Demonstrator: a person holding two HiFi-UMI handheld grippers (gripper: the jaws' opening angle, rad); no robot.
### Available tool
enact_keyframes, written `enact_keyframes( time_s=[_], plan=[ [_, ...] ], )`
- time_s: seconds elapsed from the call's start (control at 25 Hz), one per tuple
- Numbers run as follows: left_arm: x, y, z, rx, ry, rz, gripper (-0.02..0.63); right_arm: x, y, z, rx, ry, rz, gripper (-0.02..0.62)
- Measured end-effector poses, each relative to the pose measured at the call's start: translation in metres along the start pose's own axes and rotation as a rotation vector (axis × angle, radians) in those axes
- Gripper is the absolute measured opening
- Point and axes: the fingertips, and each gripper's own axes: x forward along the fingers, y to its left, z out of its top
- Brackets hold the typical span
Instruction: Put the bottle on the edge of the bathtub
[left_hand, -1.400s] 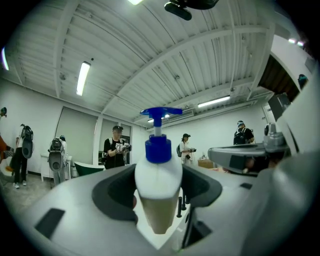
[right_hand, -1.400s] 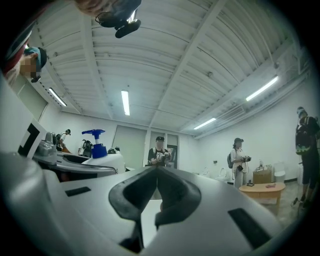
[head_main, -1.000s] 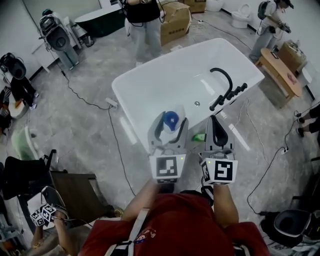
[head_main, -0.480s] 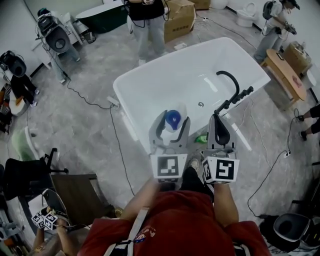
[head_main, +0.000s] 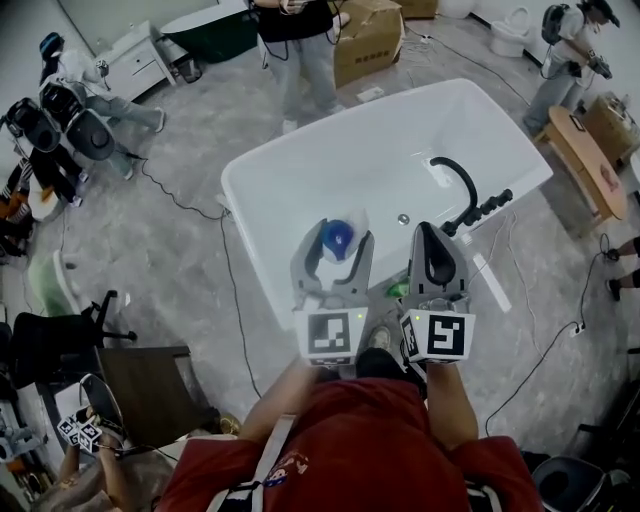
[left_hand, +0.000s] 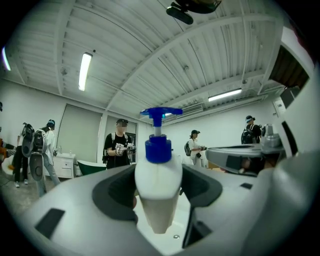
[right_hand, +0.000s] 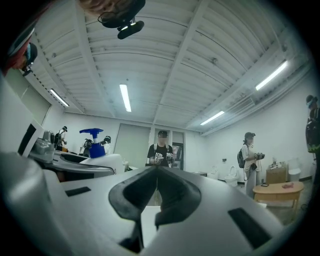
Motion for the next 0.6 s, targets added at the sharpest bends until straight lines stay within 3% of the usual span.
enact_keyframes(
  time_s=[0.4,0.6],
  plan=[
    [0.066,-0.042,-0.004,-0.005,0.024,0.047,0.272,0.032,-0.075,-0.028,0.048,0.020,0.026,0.012],
    [0.081,-0.047,-0.022,0.059,0.067,0.050,0.272,0.044,-0.091,-0.045,0.069,0.040,0.044,0.012]
  ],
)
